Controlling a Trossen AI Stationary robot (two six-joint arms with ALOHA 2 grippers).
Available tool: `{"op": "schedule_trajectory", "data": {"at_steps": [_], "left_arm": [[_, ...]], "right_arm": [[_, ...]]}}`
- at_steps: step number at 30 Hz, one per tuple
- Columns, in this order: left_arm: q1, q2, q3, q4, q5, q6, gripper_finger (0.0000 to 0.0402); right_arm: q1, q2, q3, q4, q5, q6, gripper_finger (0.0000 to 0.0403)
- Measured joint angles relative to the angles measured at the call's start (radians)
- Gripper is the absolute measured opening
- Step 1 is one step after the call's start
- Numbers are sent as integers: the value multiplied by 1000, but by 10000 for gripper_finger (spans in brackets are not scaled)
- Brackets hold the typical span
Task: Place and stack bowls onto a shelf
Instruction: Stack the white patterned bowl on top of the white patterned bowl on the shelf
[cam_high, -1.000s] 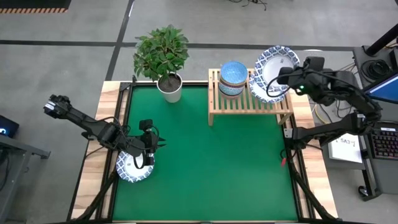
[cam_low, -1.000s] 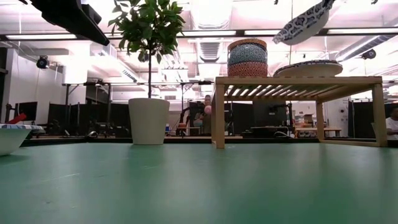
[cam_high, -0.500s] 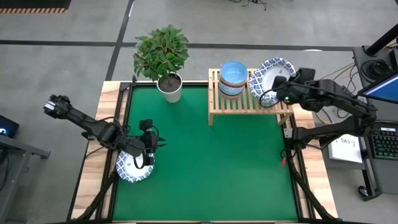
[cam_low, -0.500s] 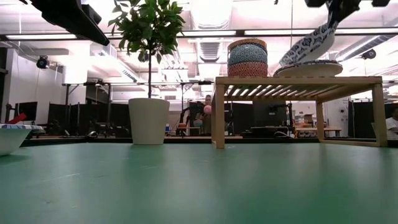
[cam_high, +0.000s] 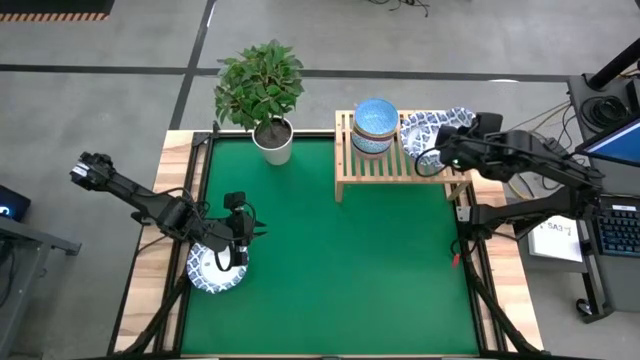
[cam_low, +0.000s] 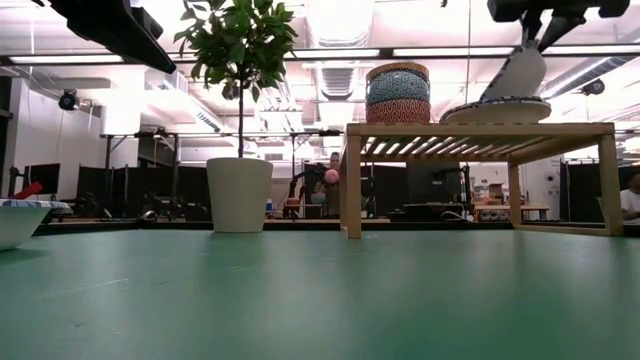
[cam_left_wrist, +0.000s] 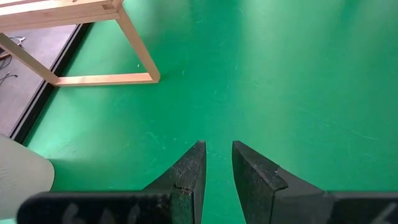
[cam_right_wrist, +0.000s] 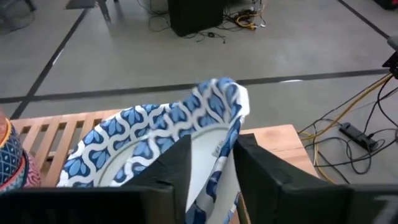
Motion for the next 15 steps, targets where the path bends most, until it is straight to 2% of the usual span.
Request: {"op": "schedule_trajectory", "data": {"at_steps": [7, 15], "left_arm": [[0, 0, 0, 0, 0, 0, 61], [0, 0, 0, 0, 0, 0, 61]], "right_arm": [[0, 0, 18, -1, -35, -51, 148], [0, 12, 9, -1, -113, -61, 160]]}}
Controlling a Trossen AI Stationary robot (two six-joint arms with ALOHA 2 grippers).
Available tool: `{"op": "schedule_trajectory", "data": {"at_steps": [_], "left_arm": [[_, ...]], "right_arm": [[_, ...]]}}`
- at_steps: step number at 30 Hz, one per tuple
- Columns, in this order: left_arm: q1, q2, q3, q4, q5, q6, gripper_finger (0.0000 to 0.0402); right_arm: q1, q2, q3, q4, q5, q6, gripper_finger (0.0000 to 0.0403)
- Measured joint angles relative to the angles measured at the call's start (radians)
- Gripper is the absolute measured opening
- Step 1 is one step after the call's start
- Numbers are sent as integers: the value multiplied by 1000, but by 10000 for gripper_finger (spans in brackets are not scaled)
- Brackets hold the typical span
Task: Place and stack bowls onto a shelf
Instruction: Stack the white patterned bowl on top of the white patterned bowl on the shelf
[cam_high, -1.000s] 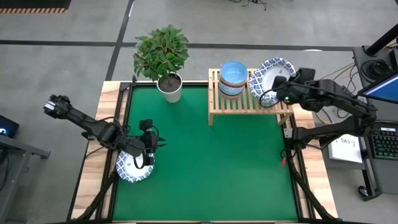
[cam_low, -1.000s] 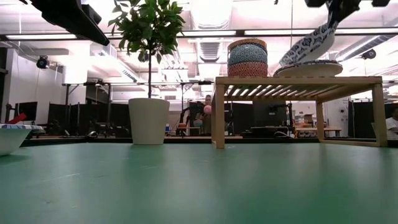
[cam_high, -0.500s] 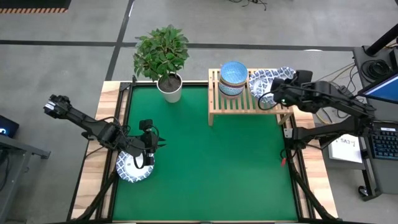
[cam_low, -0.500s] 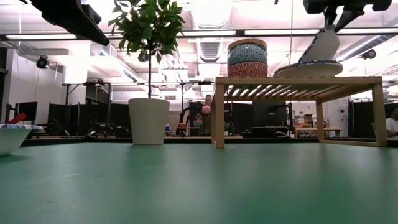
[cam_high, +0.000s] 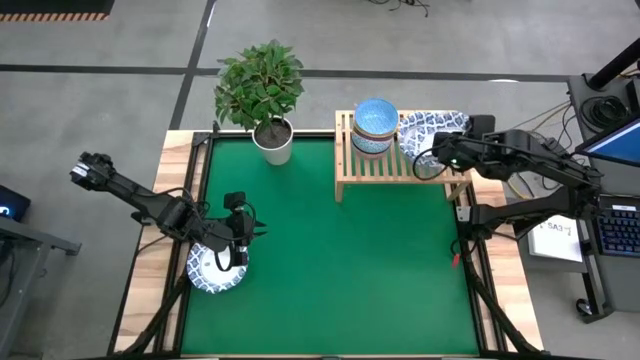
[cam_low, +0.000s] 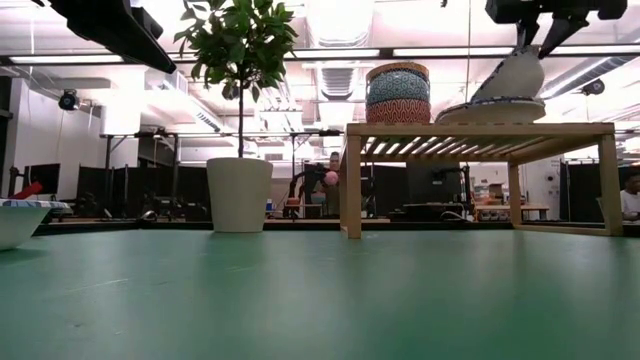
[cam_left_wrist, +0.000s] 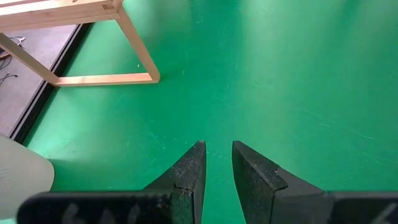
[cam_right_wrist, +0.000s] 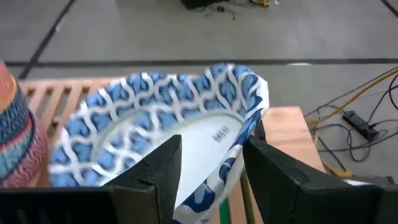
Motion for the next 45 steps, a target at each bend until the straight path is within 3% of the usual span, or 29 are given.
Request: {"op": "schedule_trajectory", "data": {"at_steps": [11, 18, 23, 36, 45], "left_arm": [[0, 0, 0, 6, 0, -2, 61], [0, 0, 0, 7, 0, -1, 61], [0, 0, 0, 11, 0, -3, 61], [0, 0, 0, 19, 0, -29, 61], [0, 0, 0, 29, 0, -34, 61]], "right_arm": [[0, 84, -33, 2, -35, -10, 160], [0, 152, -50, 0, -179, -17, 160], [0, 192, -50, 1, -207, -50, 160], [0, 102, -7, 0, -178, -97, 162], [0, 81, -20, 0, -187, -40, 221]]}}
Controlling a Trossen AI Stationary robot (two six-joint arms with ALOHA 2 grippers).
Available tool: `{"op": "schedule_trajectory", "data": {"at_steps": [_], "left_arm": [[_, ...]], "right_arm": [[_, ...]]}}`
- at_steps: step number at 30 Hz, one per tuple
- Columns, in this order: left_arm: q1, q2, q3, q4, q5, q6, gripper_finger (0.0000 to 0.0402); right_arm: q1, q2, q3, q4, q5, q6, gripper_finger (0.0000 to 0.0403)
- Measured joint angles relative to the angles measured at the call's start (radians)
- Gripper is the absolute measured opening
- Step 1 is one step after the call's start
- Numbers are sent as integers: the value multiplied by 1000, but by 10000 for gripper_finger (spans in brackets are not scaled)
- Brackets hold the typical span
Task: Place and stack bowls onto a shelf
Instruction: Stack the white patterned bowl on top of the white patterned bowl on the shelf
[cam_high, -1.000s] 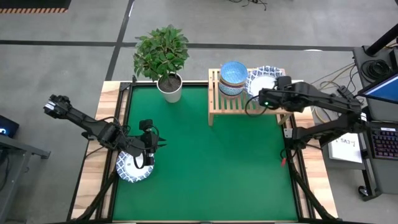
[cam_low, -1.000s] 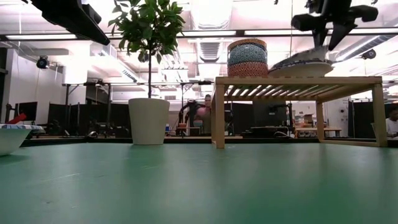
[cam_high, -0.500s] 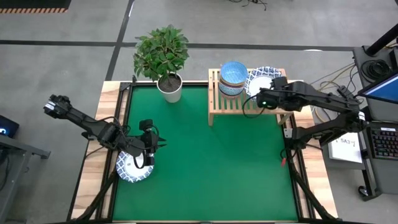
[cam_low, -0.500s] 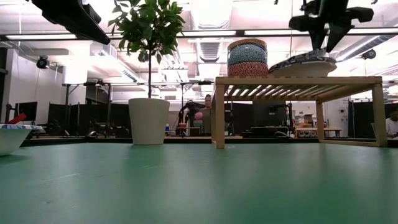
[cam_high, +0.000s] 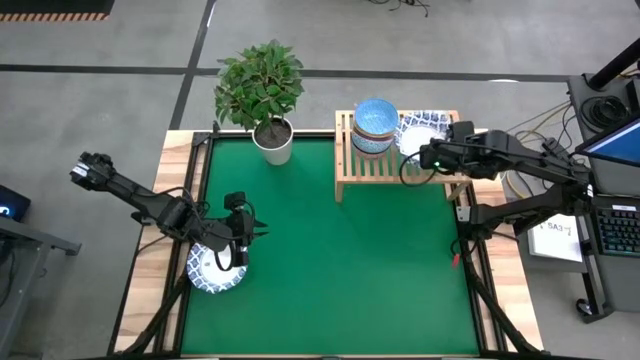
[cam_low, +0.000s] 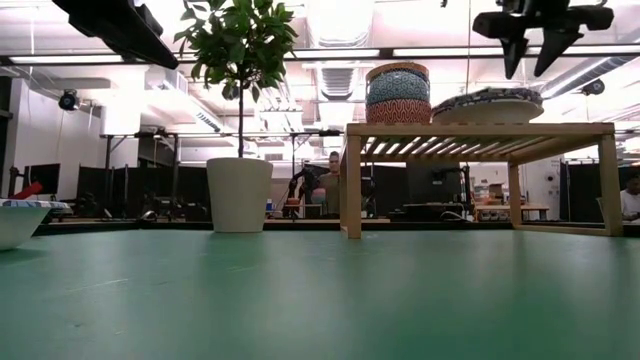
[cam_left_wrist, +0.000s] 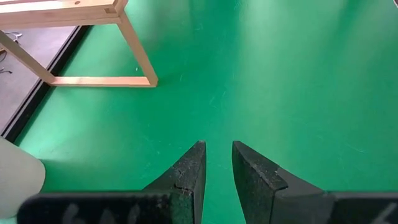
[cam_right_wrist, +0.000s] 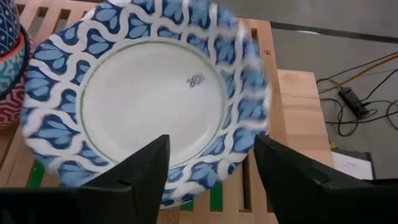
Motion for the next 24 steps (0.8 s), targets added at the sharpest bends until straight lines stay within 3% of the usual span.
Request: {"op": "schedule_trajectory", "data": {"at_steps": [7, 12, 19, 24], "left_arm": [[0, 0, 0, 0, 2, -33, 61], [-3, 3, -6, -27, 72, -209, 61], [-41, 94, -16, 10, 304, -516, 59], [-75, 225, 31, -17, 464, -750, 50]], "right_arm": [[0, -16, 35, -1, 67, 4, 269], [23, -47, 85, 52, 55, -66, 272], [221, -38, 63, 231, 38, -217, 256], [431, -23, 49, 308, 164, -285, 249]]}}
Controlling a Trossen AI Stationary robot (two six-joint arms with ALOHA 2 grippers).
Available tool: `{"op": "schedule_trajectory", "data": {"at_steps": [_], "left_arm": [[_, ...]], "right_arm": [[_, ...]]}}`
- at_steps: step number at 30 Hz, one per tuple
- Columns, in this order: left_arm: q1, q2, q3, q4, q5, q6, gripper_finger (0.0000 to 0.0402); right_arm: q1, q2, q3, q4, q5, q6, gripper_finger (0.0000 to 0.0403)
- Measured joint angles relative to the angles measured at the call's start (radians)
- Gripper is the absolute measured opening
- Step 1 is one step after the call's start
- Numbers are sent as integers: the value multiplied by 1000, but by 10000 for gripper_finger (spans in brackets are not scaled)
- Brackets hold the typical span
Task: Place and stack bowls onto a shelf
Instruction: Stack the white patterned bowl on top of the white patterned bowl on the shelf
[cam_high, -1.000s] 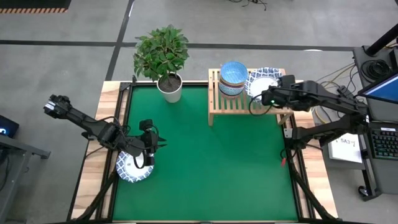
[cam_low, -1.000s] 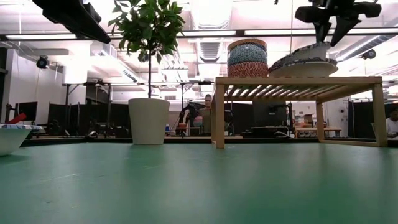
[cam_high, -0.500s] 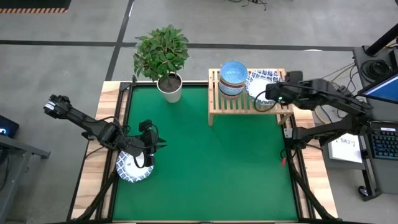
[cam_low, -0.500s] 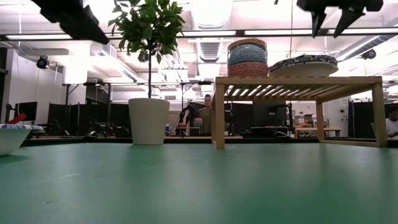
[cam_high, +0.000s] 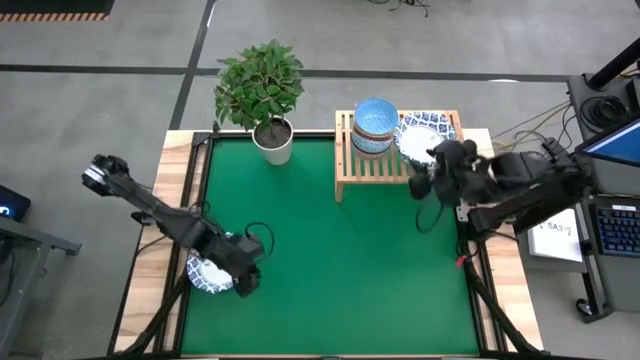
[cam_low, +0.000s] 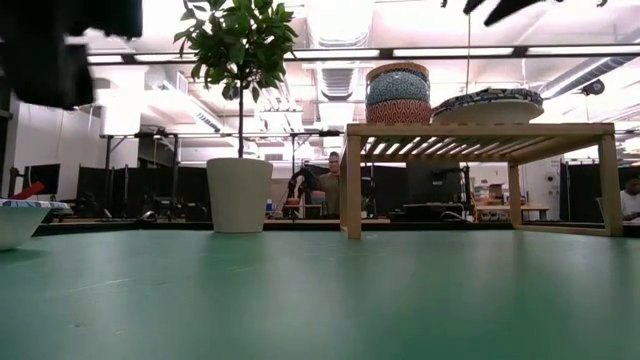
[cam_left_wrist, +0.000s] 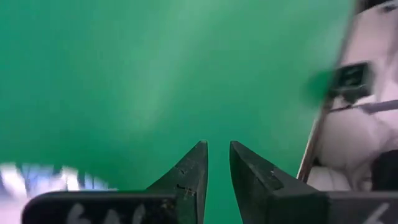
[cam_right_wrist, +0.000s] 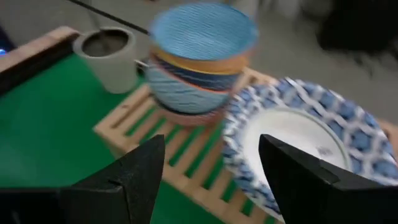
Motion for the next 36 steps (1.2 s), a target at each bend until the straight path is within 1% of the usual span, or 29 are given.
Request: {"op": "schedule_trajectory", "data": {"at_steps": [2, 4, 6, 9, 12, 16, 19, 22, 25, 29, 32, 36], "left_arm": [[-9, 61, 46, -87, 43, -83, 47], [-14, 125, 107, -207, 72, -147, 46], [-16, 188, 181, -332, 79, -181, 45], [-22, 278, 299, -474, 51, -190, 45], [-34, 370, 396, -584, 31, -142, 51], [-34, 465, 472, -676, 32, -125, 84], [-34, 507, 473, -693, 44, -142, 123], [-35, 529, 450, -692, 62, -200, 164], [-37, 539, 415, -690, 75, -253, 189], [-34, 546, 362, -680, 89, -288, 195], [-31, 545, 320, -626, 97, -324, 195], [-31, 546, 299, -579, 105, -364, 190]], "right_arm": [[90, 11, -15, 14, 63, -2, 249], [177, 22, -37, 19, 121, 13, 249], [258, 30, -67, 19, 177, 42, 248], [350, 35, -111, 19, 239, 104, 247], [425, 36, -159, 19, 300, 183, 247], [513, 29, -213, 18, 389, 245, 247], [554, 26, -245, 19, 428, 272, 247], [581, 26, -275, 19, 454, 304, 247], [592, 26, -300, 19, 458, 324, 247], [596, 23, -323, 19, 458, 330, 247], [597, 23, -340, 19, 458, 343, 247], [597, 20, -349, 18, 458, 343, 247]]}}
